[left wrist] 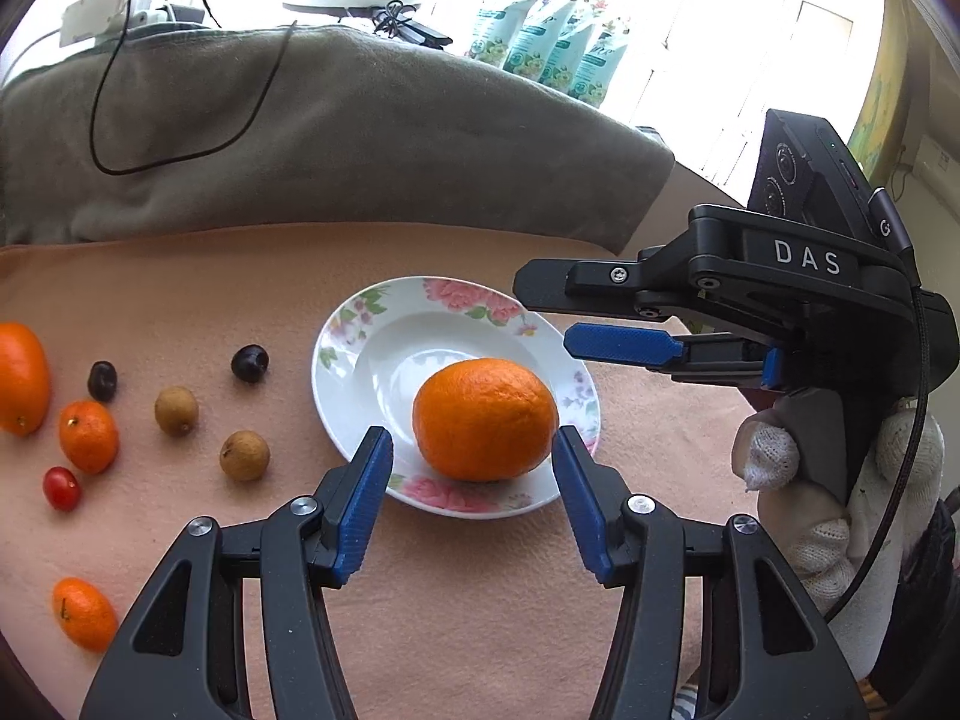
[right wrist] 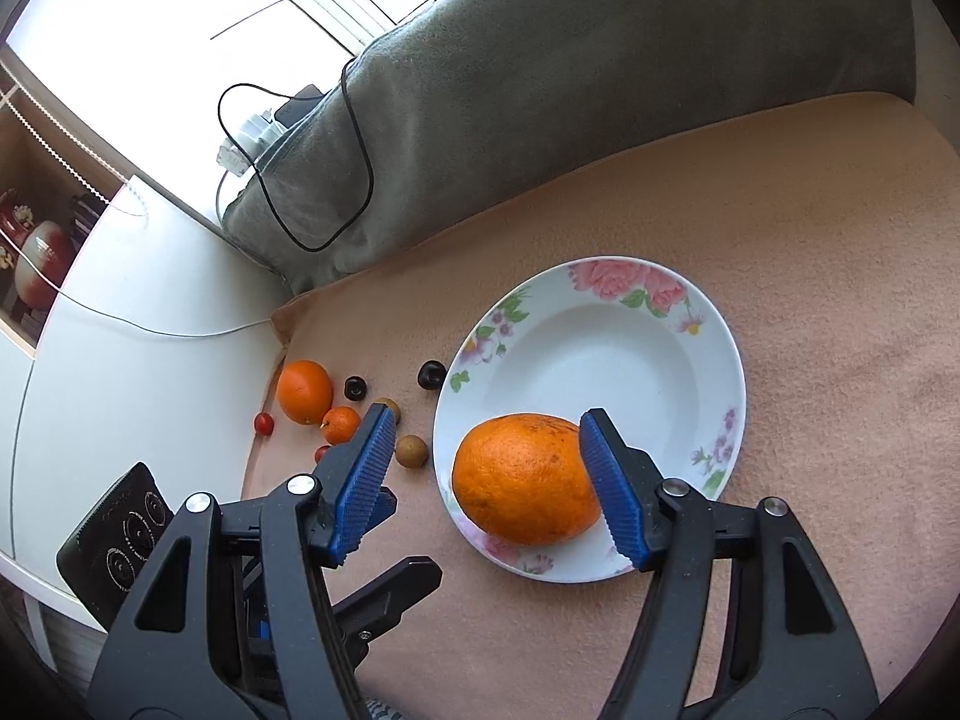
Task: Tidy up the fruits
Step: 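Carry the large orange with the right tool and lower it onto the plate, then open the right tool and withdraw it from the plate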
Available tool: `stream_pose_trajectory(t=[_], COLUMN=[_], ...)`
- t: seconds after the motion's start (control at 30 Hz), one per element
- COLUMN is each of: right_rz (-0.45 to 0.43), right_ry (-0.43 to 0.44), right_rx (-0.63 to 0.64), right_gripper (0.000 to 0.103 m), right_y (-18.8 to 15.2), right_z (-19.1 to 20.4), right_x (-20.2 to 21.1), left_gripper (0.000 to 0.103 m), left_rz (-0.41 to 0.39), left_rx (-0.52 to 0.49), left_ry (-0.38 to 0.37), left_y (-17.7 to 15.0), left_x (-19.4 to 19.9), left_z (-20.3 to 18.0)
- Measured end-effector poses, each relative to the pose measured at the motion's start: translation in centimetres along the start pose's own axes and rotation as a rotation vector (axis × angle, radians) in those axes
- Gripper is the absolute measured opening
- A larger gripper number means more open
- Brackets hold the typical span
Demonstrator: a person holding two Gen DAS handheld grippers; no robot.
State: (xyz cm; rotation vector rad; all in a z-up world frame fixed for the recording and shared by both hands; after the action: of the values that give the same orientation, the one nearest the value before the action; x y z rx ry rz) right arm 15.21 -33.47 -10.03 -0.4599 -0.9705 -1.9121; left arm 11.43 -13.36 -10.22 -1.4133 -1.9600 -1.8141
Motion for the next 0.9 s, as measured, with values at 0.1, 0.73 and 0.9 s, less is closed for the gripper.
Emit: stream_pose_trajectory(t=[0.1,0.73,0.9], right_rz=[-0.024,-0.129,-0.126], right_ry=[-0.014,-0.110,-0.132], right_rx=[0.010,0.116,0.183], right_gripper=[0.068,0.074,0.075], right_y=[0.0,-1.4,-2.0], right_z=[0.0,0.7,1.9], right_x=[0.8,2.2,1.9], left_gripper=[0.054,0.055,0.063], left_rz=[-0.006,-0.049,-0.071], left_rx=[0.003,0.021,0.036], left_ry=[0.009,0.103,0.143], left_y=[-0.1,-1.4,-1.8], left_x=[0.4,3.6,5.1], left_z=[0.3,2.4,3.3])
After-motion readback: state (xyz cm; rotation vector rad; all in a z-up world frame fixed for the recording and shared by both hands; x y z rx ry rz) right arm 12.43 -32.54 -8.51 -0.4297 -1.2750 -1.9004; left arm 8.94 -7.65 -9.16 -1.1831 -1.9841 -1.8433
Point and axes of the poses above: each gripper's, at about its wrist camera, not at the fingertips, and x roughly against the way its jaws point, z to its left, y to its top, the point moved 2 cm from there along -x, roughly the way its jaws point, and after that the axes turned 3 degrees about -x, right-handed, at the moved point
